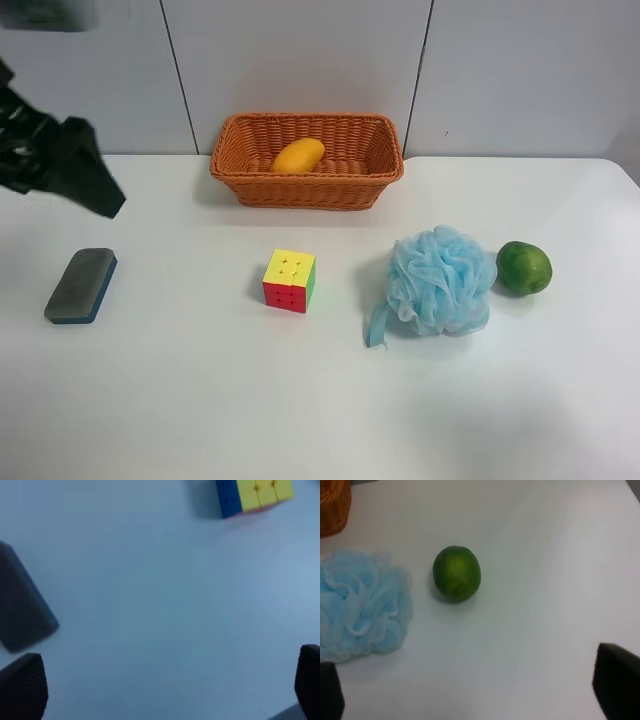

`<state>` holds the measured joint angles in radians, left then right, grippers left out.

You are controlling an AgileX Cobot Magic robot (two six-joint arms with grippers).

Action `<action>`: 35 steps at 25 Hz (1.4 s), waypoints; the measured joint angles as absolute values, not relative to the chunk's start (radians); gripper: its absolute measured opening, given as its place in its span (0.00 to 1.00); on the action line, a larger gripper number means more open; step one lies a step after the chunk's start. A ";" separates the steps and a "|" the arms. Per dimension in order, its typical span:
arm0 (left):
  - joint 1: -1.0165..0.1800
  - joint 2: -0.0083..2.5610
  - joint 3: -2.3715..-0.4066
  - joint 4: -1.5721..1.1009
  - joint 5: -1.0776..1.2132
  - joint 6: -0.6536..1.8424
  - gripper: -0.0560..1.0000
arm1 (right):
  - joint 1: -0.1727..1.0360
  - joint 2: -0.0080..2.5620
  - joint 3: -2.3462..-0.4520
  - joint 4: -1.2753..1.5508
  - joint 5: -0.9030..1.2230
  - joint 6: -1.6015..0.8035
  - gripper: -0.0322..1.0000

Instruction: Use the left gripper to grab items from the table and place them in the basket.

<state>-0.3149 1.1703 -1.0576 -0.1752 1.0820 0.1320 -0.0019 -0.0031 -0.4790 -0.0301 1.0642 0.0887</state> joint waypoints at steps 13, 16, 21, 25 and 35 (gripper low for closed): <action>-0.305 0.466 -0.725 -0.108 1.108 0.128 0.99 | -0.002 -0.003 -0.479 -0.030 1.064 0.089 0.99; -0.239 0.370 -0.675 -0.091 1.108 0.128 0.99 | -0.002 -0.003 -0.479 -0.030 1.064 0.089 0.99; -0.063 0.231 -0.558 -0.098 1.100 0.128 0.99 | -0.002 -0.003 -0.479 -0.030 1.064 0.089 0.99; 0.020 0.145 -0.516 -0.107 1.072 0.128 0.99 | -0.002 -0.003 -0.479 -0.030 1.064 0.089 0.99; 0.059 -0.005 -0.512 -0.111 1.068 0.129 0.99 | -0.002 -0.003 -0.479 -0.030 1.064 0.089 0.99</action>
